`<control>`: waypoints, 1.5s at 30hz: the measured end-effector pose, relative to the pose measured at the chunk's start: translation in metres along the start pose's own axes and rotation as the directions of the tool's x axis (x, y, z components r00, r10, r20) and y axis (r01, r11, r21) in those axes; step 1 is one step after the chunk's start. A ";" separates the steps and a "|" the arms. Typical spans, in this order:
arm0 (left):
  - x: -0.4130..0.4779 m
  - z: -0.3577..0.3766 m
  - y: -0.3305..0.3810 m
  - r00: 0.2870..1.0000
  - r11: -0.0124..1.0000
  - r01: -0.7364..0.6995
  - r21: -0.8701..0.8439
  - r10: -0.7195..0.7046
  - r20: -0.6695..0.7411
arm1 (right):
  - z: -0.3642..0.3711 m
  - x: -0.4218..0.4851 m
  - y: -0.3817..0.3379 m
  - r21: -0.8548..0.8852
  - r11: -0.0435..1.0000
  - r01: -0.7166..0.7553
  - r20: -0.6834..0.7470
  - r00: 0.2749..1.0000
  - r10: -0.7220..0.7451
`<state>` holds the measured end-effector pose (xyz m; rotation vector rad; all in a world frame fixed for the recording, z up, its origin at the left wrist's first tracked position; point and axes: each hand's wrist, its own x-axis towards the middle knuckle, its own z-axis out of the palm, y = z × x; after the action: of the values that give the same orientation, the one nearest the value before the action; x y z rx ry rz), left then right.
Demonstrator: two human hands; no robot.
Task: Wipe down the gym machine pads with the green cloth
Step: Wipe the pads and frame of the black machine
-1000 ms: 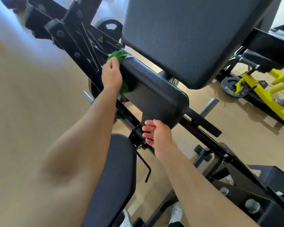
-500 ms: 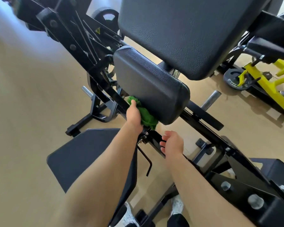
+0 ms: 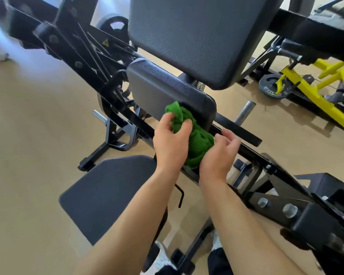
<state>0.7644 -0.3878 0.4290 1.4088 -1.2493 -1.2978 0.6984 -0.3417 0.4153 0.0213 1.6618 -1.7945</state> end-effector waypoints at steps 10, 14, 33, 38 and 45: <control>0.037 0.036 -0.030 0.560 0.408 -0.783 0.470 0.790 0.248 | 0.008 0.011 -0.016 -0.030 0.988 0.154 -0.068 0.986 -0.155; 0.042 0.031 -0.041 0.386 0.153 -0.806 0.572 0.868 0.311 | -0.005 0.022 0.003 -0.083 0.996 0.030 -0.157 0.987 -0.043; 0.003 0.005 -0.012 0.457 0.249 -0.836 0.489 0.809 0.370 | -0.009 0.011 -0.004 0.085 0.975 0.205 0.093 0.973 -0.212; 0.041 0.035 -0.019 0.313 0.014 -0.870 0.493 0.788 0.530 | 0.011 0.037 -0.014 0.025 0.952 0.305 0.163 0.938 -0.305; 0.041 0.044 -0.080 0.155 -0.351 -0.880 0.320 0.425 0.892 | -0.026 0.072 0.050 0.018 0.968 -0.249 0.062 0.967 0.248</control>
<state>0.7298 -0.4133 0.3384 0.3167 -2.8396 0.3923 0.6564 -0.3494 0.3347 0.1793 1.5211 -1.6117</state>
